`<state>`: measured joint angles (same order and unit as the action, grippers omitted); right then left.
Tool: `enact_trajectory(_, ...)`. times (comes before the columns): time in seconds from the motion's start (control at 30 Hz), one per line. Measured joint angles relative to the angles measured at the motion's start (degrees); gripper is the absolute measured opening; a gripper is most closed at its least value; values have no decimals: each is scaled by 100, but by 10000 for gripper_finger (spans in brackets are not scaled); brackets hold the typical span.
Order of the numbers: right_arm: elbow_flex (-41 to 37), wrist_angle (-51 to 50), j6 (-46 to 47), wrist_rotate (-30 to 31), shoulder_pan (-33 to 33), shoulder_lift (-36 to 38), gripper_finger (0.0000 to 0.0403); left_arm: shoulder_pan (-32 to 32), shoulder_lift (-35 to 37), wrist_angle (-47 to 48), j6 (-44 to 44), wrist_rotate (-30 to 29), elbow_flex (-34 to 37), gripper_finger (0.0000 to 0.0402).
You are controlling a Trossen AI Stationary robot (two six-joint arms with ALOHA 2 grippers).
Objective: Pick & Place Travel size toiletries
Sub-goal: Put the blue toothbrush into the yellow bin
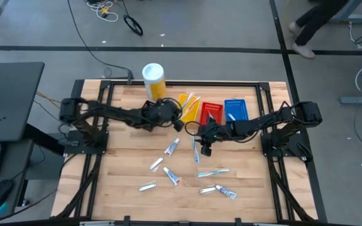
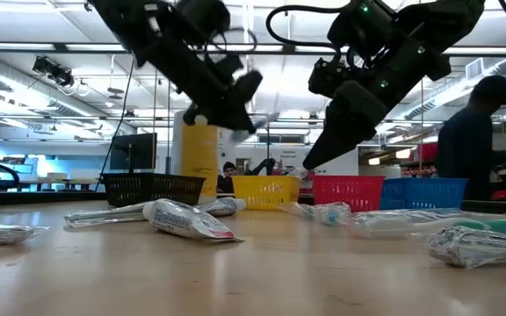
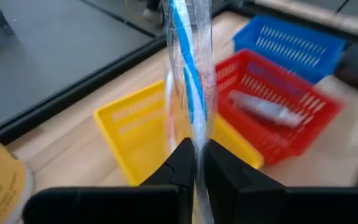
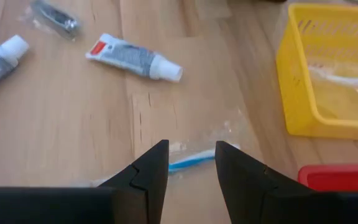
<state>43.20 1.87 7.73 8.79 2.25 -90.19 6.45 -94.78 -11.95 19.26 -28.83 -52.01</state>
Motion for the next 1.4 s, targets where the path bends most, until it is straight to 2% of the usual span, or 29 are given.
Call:
enact_trajectory(0.07, 0, 12, 0, -1, -22, -1, 140, 196, -263, -336, -118, 440, -22, 22)
enact_trajectory(0.17, 0, 122, 0, 0, -42, -1, 140, 413, -666, -609, -167, 793, -67, 30)
enact_trajectory(0.33, 0, 201, 0, 1, -42, -1, 140, 627, -1055, -762, -164, 826, -215, 63)
enact_trajectory(0.57, 0, 223, -2, -1, -46, -1, 140, 717, -1034, -646, -493, 792, -225, 110)
enact_trajectory(0.73, 0, 221, -2, 1, -46, -1, 140, 722, -1034, -567, -311, 697, -225, 144)
enact_trajectory(0.87, 0, 223, -2, 1, -46, -1, 140, 808, -1034, -570, -112, 772, -225, 153)
enact_trajectory(1.0, 0, 223, -2, 1, -46, -1, 140, 933, -1034, -476, -141, 1010, -225, 134)
enact_trajectory(1.17, 0, 223, -2, 1, -46, -1, 140, 1068, -1034, -483, 79, 1473, -225, 69)
enact_trajectory(1.3, 0, 224, -2, 1, -46, -1, 140, 1074, -1034, -607, 111, 1411, -225, 17)
enact_trajectory(1.4, 0, 225, -4, 1, -46, -1, 140, 1065, -1034, -873, 131, 1250, -225, 8)
